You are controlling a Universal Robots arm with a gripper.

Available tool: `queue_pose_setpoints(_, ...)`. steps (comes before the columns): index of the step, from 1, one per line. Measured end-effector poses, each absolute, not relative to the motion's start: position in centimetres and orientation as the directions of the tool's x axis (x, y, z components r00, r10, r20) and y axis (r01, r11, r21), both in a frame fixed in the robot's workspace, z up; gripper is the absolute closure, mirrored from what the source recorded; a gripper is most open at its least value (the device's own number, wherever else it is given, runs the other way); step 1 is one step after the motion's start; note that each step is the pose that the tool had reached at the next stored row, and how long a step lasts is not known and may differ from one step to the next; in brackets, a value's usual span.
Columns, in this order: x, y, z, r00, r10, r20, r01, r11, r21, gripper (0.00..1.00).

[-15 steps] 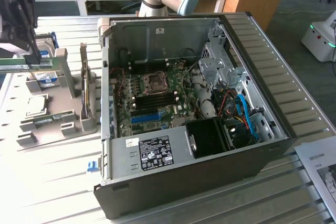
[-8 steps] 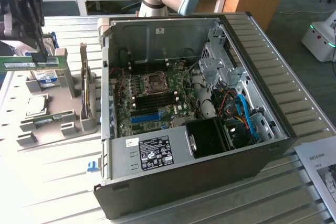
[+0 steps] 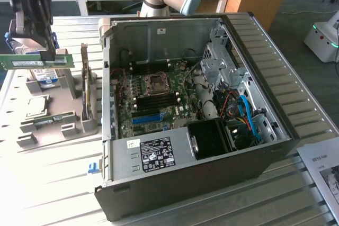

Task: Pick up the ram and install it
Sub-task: 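Pick up the ram and move it above insertion slot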

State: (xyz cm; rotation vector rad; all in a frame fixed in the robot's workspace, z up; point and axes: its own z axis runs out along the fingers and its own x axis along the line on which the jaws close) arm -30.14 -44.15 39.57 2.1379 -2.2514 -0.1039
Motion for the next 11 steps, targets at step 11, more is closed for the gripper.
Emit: queue_pose_setpoints(11,-27.8,-44.1,39.9,-0.053,-0.998,-0.02,-0.995,0.051,0.086,0.88)
